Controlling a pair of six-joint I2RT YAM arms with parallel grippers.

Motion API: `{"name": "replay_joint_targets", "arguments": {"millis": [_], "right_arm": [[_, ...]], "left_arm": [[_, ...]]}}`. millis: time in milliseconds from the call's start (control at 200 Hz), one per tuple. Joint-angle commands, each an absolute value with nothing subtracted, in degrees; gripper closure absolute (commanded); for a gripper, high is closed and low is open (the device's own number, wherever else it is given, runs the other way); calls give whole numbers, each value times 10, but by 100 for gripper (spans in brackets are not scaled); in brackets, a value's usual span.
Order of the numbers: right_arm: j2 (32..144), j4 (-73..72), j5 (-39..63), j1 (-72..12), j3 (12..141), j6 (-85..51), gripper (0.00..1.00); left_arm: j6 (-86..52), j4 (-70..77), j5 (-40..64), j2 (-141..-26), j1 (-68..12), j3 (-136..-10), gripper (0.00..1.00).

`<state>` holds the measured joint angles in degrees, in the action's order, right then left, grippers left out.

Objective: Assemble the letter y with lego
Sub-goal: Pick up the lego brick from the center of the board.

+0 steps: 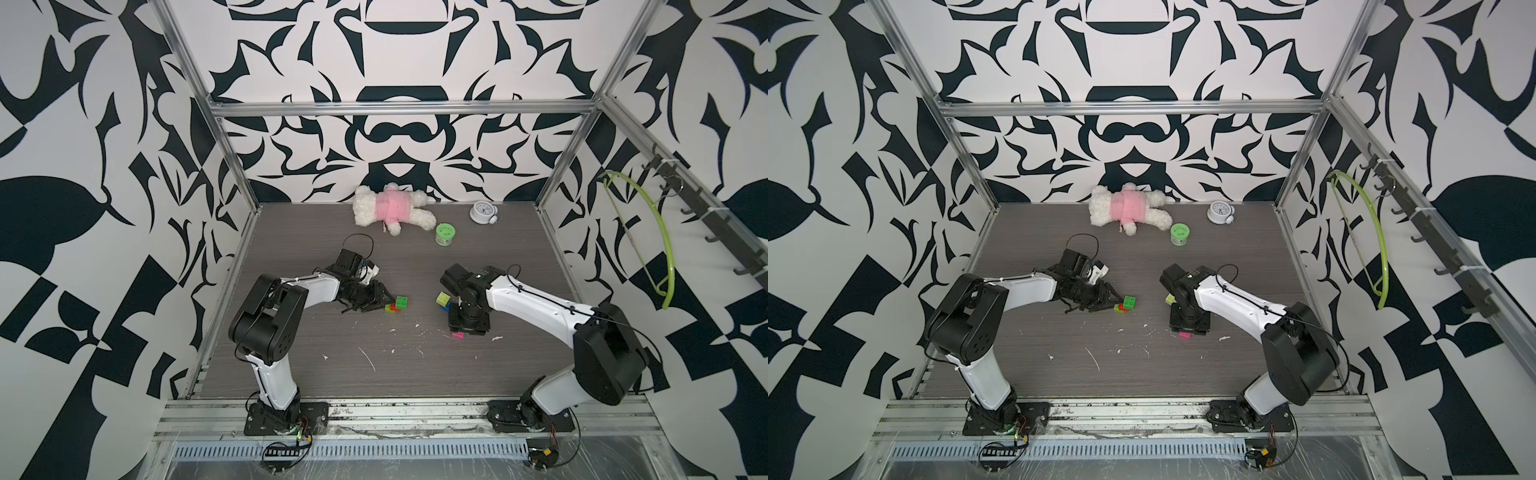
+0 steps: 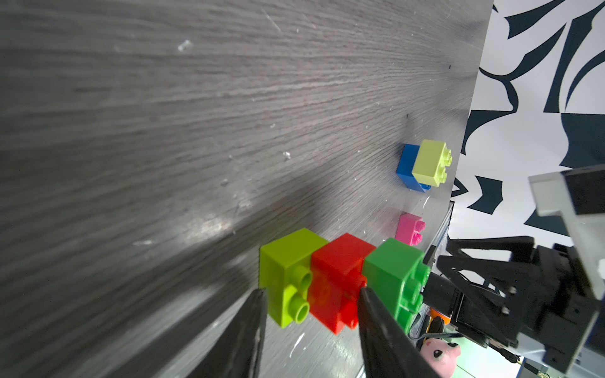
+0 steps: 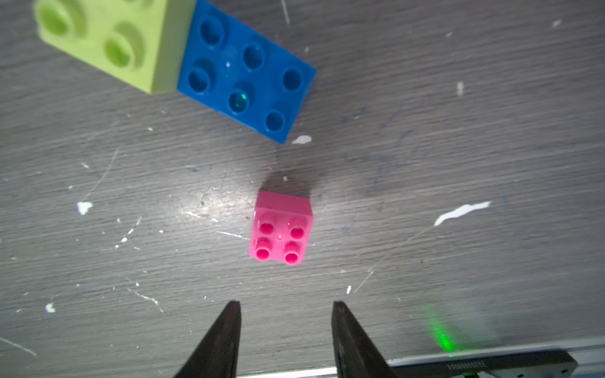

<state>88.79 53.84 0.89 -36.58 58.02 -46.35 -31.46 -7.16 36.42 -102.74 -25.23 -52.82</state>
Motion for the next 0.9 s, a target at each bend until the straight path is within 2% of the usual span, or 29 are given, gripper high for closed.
{"name": "replay_joint_targets", "arguments": {"millis": [0,895], "right_arm": [[903,543,2,-370,603,-482,51],[980,544,-25,-364,628,-471,57]], "left_arm": [[-308,-114,314,-1029,-247,-507,51],[-310,-112,315,-1030,-246,-506,51]]}}
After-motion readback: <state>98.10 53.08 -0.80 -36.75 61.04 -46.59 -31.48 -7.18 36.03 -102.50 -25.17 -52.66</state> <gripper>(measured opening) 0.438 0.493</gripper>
